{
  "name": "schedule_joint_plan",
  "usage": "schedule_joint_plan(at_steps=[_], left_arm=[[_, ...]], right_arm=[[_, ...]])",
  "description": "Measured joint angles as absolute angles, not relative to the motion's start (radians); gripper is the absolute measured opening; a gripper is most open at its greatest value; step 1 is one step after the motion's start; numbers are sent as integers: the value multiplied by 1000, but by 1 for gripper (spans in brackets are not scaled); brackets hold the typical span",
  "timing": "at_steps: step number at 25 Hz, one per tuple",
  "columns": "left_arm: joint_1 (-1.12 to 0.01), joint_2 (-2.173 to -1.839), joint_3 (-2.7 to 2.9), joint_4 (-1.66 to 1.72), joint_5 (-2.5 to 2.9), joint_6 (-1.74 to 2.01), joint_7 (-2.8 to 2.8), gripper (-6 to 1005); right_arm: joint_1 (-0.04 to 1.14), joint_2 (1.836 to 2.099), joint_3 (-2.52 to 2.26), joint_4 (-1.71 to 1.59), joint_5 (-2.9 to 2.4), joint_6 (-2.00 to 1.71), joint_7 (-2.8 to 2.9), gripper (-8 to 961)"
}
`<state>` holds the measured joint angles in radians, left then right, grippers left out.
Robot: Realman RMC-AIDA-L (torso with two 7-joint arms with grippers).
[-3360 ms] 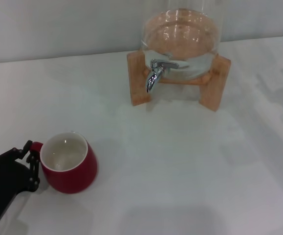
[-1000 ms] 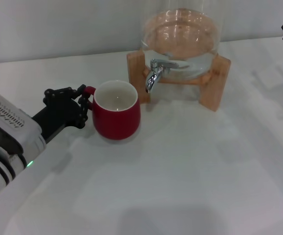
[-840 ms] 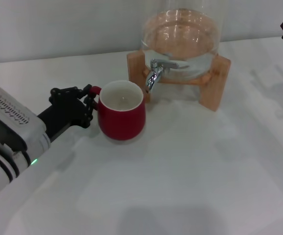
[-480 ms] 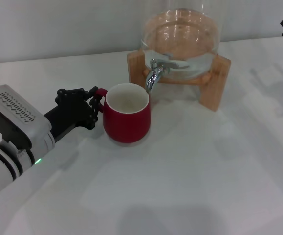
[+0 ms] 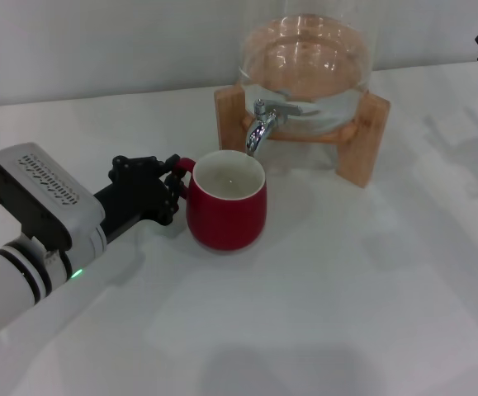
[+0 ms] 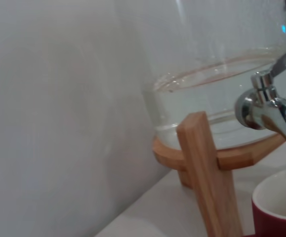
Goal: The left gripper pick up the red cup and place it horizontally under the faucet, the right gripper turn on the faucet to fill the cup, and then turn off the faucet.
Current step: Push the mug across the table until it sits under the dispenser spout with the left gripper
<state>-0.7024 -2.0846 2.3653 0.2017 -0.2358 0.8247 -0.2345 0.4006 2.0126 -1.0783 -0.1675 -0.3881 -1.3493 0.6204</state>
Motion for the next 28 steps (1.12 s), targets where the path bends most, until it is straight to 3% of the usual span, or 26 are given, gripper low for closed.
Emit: schedule_joint_plan(at_steps=[28], left_arm=[[-780,-2082,2365,194,-147,771,-283,92]], right_arm=[[400,2015,-1078,-183,-387,-1355,632,827]])
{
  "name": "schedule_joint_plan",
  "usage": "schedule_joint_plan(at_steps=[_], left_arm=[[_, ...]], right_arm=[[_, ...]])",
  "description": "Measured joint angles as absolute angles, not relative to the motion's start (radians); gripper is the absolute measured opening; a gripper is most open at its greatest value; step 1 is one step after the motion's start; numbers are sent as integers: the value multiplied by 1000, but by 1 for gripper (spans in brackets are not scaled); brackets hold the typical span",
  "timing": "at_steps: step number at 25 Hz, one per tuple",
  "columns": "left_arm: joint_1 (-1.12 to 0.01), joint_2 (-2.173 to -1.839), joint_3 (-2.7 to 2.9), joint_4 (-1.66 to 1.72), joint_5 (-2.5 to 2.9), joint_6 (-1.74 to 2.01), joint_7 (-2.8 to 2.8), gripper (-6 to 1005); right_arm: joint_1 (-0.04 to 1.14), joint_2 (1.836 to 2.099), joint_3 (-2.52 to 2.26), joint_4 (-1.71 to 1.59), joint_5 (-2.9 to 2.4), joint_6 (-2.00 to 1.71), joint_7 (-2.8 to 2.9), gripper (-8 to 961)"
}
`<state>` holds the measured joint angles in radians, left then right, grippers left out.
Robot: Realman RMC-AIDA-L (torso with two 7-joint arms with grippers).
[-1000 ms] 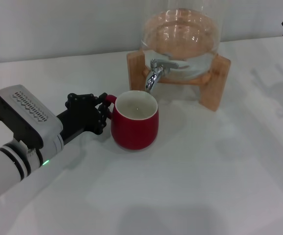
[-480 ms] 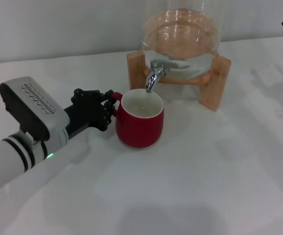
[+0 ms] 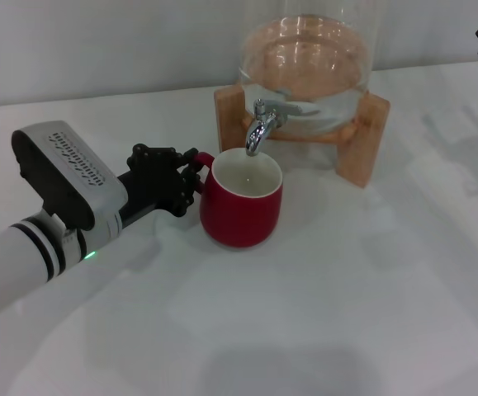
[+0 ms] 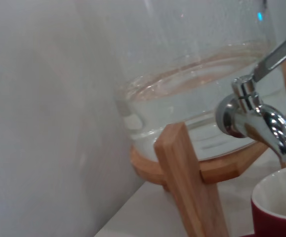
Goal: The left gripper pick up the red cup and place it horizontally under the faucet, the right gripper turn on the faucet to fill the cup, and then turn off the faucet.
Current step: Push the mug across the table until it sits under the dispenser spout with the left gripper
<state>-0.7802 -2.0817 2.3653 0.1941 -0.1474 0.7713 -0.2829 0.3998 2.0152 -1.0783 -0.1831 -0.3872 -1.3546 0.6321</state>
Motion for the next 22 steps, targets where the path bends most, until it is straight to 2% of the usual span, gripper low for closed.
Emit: schedule_joint_plan(at_steps=[22], left_arm=[[-780,-2088,2359,200,-91,761,-263,92]], right_arm=[[397,2017,-1078,-183,-388,-1355,633,827]])
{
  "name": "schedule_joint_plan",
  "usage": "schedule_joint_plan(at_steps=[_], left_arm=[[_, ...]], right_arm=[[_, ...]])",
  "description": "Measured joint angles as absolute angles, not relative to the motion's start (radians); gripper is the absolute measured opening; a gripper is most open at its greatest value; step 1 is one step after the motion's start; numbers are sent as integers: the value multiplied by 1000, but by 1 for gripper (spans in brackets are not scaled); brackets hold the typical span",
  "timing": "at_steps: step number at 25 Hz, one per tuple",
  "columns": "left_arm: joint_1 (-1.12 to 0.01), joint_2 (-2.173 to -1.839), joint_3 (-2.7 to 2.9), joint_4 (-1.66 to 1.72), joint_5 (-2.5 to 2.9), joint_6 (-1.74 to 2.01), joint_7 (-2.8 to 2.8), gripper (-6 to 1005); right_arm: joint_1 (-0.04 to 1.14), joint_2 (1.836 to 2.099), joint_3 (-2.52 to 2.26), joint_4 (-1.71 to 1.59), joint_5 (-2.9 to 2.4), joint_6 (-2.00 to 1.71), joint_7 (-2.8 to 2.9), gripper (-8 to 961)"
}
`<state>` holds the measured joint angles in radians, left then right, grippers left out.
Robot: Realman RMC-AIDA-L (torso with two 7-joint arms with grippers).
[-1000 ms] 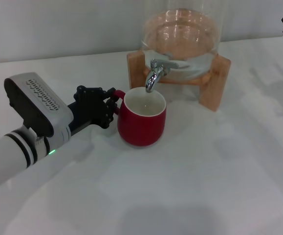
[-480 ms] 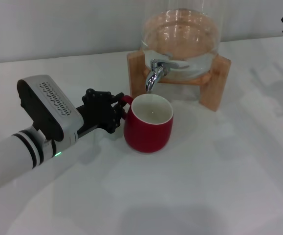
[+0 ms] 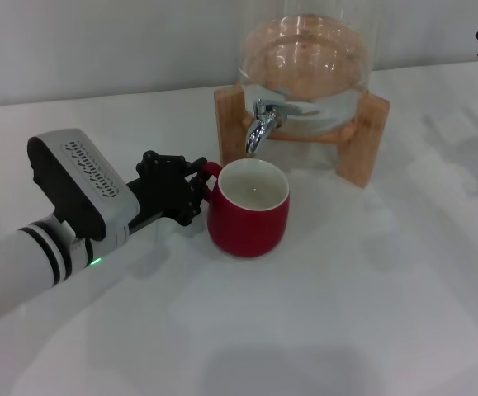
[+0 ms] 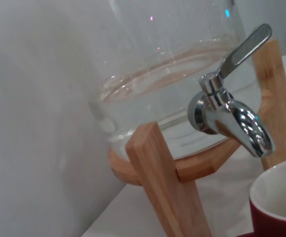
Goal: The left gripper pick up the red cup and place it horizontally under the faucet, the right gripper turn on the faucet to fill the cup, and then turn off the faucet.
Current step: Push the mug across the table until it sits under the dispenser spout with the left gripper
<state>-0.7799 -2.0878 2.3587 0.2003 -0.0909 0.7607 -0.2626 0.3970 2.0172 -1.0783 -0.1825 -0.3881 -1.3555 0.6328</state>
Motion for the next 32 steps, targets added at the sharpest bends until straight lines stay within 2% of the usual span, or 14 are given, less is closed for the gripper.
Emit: schedule_joint_plan(at_steps=[32], left_arm=[[-801,-2083,2327,182,-108,723,-212,93]], right_arm=[[402,2019,-1088,-182,-388,-1355,644,828]])
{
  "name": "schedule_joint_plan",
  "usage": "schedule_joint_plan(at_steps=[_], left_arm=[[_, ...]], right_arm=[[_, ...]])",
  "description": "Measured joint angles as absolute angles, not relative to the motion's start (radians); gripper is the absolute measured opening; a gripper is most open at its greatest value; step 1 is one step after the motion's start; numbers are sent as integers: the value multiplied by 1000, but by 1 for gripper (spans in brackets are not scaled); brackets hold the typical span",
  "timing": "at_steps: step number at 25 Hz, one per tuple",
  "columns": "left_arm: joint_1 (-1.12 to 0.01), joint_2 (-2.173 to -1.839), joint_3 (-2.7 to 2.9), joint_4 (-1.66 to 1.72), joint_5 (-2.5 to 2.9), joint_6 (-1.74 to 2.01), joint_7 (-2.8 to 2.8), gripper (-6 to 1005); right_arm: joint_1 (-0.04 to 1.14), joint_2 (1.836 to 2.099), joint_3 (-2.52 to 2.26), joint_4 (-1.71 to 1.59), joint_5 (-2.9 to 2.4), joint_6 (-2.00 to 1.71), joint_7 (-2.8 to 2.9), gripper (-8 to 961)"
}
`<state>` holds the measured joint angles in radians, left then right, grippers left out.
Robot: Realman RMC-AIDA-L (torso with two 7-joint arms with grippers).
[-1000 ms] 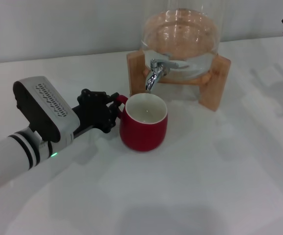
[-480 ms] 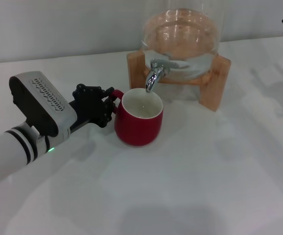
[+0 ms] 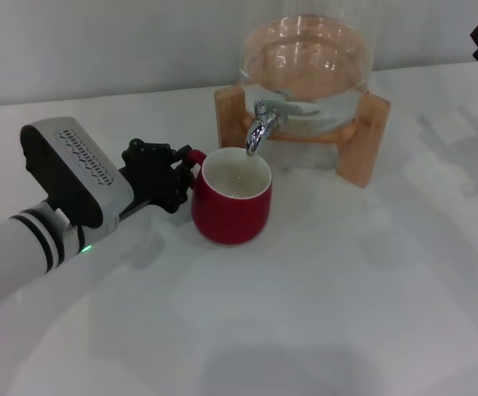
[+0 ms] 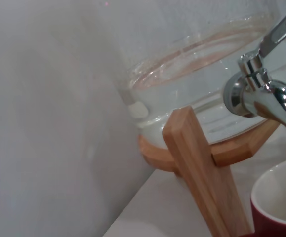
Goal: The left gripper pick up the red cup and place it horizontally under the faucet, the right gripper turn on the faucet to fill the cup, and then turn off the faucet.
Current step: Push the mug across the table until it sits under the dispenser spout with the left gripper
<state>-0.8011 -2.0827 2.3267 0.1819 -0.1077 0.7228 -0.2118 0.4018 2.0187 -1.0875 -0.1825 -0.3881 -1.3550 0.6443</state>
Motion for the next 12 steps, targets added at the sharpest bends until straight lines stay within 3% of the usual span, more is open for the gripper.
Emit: schedule_joint_plan(at_steps=[12], left_arm=[[-813,-2088,2338,201,-88,729,-202,93]], right_arm=[[402,2019,-1088,-182,-388,-1355,644,828]])
